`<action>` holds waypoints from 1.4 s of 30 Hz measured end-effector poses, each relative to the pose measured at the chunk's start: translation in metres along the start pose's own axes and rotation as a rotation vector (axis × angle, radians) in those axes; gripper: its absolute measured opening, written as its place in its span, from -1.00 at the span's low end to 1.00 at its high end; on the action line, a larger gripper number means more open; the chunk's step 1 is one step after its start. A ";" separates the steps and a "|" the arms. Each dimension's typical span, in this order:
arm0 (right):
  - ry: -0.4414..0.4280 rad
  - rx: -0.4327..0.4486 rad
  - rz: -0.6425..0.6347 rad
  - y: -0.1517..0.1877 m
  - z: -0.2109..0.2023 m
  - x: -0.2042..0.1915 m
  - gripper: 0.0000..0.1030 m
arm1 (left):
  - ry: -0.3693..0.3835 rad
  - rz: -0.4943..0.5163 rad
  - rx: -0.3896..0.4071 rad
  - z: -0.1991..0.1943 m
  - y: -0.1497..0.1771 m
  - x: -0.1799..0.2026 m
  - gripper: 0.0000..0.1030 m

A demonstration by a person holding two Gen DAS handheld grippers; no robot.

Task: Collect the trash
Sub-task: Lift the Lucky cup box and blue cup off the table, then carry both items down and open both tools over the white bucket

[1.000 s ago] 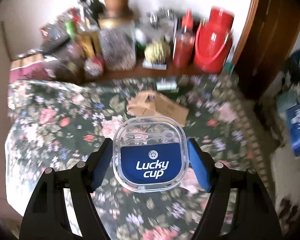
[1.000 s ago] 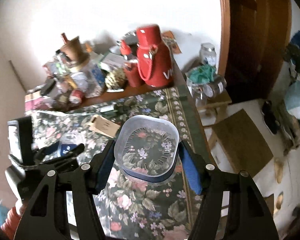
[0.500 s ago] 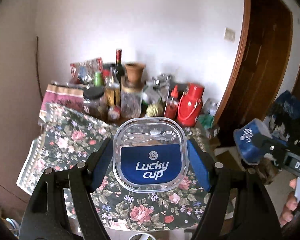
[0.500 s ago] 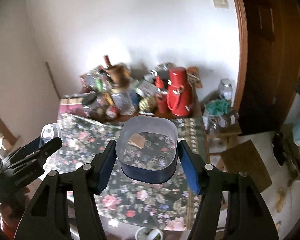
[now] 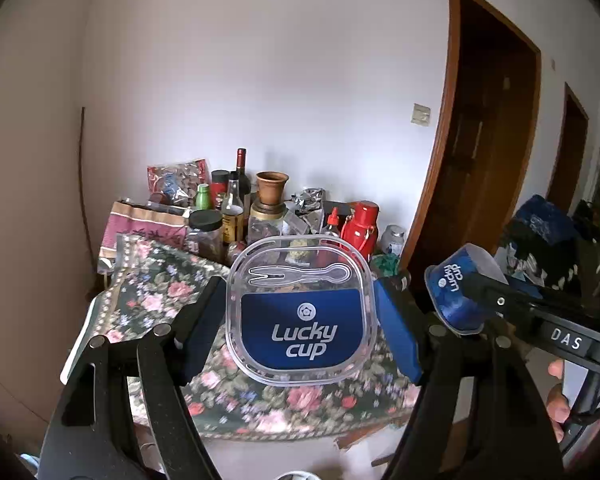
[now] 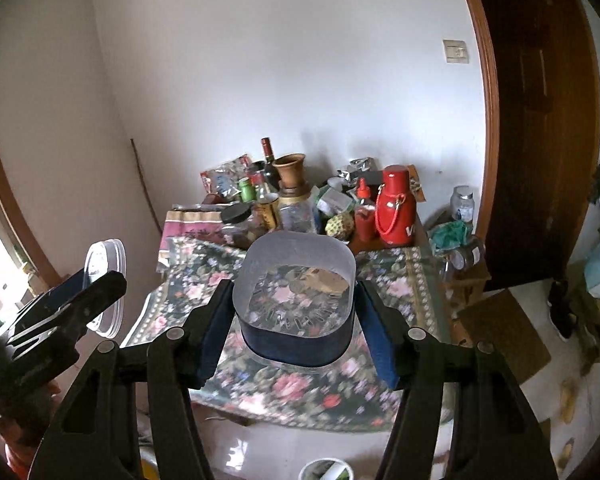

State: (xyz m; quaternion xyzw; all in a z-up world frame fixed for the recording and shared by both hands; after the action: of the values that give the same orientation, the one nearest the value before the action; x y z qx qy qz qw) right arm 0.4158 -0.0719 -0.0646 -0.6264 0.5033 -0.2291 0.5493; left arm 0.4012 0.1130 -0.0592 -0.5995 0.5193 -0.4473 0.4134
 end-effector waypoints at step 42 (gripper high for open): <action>0.033 -0.577 -0.034 0.328 0.058 0.006 0.09 | -0.100 -0.102 -0.511 -0.004 0.332 -0.068 0.43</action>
State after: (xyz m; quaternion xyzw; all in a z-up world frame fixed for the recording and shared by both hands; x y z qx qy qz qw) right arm 0.3422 -0.0143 -0.3844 -0.7616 0.5458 -0.0958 0.3360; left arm 0.3091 0.1412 -0.3844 -0.7312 0.5635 -0.2919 0.2504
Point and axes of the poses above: each gripper's, at about its wrist camera, not at the fingertips, and z roughly the way its jaws point, x to its right, y to its underside, the point moved 4 cm from there along z, roughly the way its jaws point, and after that the axes turned 11 degrees about x, right-handed, at the moved point
